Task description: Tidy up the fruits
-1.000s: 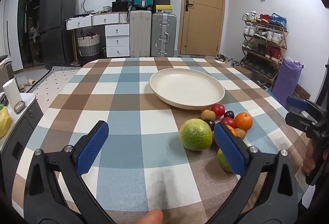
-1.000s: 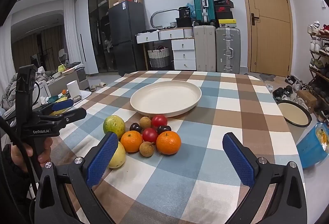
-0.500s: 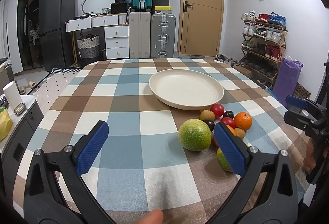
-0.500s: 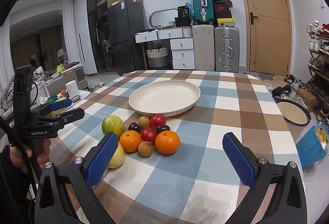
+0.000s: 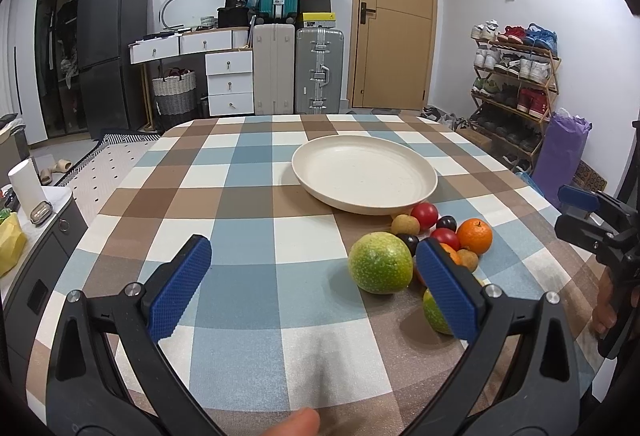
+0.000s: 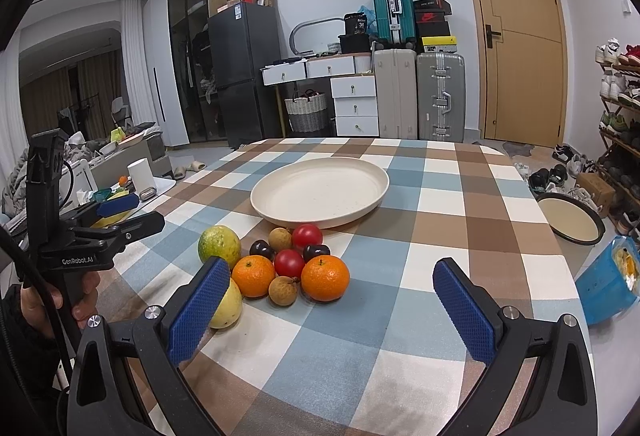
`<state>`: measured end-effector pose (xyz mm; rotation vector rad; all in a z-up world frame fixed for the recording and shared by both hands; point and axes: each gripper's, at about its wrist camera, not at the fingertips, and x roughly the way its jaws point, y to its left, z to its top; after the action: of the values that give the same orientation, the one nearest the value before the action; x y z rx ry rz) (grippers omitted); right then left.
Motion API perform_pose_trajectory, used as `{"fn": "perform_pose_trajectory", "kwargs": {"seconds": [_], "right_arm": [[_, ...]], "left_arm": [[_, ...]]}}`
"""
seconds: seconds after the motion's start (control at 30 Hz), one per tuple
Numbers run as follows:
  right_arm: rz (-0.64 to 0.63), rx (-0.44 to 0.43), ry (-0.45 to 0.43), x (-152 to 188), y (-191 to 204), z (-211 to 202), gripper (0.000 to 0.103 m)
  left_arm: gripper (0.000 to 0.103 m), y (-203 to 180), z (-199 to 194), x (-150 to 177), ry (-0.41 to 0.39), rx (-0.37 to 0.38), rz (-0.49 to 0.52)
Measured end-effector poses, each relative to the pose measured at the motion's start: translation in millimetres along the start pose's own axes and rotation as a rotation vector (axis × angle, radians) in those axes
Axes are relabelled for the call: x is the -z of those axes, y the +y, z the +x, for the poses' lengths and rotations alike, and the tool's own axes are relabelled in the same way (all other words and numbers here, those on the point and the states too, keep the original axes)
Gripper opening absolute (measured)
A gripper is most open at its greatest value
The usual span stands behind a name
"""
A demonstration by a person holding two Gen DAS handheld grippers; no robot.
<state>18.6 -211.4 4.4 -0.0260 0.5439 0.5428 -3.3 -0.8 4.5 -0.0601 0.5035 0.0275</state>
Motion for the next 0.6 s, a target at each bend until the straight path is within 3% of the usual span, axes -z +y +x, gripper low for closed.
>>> {"fn": "perform_pose_trajectory", "kwargs": {"seconds": [0.6], "right_arm": [[0.001, -0.001, 0.002, 0.2, -0.5, -0.5, 0.103]], "left_arm": [[0.102, 0.2, -1.1, -1.1, -0.002, -0.003, 0.004]]}}
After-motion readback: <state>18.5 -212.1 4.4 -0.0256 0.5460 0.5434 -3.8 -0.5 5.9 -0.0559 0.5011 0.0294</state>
